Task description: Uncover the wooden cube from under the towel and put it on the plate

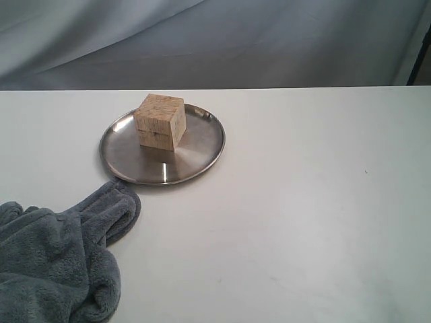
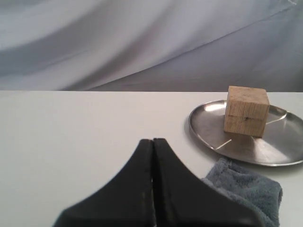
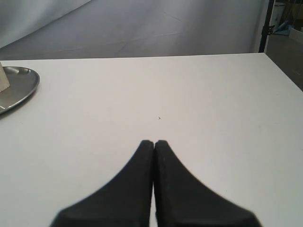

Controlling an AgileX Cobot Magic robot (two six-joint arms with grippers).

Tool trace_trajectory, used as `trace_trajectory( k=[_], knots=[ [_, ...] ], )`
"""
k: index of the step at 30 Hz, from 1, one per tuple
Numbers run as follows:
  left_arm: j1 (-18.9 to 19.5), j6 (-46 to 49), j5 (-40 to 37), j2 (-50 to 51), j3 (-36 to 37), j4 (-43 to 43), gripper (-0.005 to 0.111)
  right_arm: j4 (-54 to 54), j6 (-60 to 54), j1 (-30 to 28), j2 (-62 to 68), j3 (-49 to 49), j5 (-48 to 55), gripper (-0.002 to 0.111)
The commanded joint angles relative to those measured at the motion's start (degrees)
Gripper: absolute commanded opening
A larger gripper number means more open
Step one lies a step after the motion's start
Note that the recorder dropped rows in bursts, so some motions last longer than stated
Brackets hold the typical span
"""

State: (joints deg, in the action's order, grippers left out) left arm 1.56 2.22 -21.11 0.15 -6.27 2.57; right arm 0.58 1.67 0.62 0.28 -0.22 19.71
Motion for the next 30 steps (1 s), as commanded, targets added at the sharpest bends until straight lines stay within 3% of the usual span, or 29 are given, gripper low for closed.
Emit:
trace_trajectory(
  k=[1, 6, 30],
  knots=[
    [0.2, -5.0, 1.6, -0.2, 3.2, -1.8, 0.000, -0.6, 0.1, 0.0, -0.3, 0.2, -0.1, 0.000],
    [0.2, -6.5, 3.1, -0.2, 6.3, -1.8, 0.000, -0.6, 0.1, 0.0, -0.3, 0.2, -0.1, 0.000],
    [0.2, -6.3, 3.2, -0.2, 6.3, -1.8, 0.000, -0.6, 0.1, 0.0, -0.3, 0.2, -0.1, 0.000]
  ],
)
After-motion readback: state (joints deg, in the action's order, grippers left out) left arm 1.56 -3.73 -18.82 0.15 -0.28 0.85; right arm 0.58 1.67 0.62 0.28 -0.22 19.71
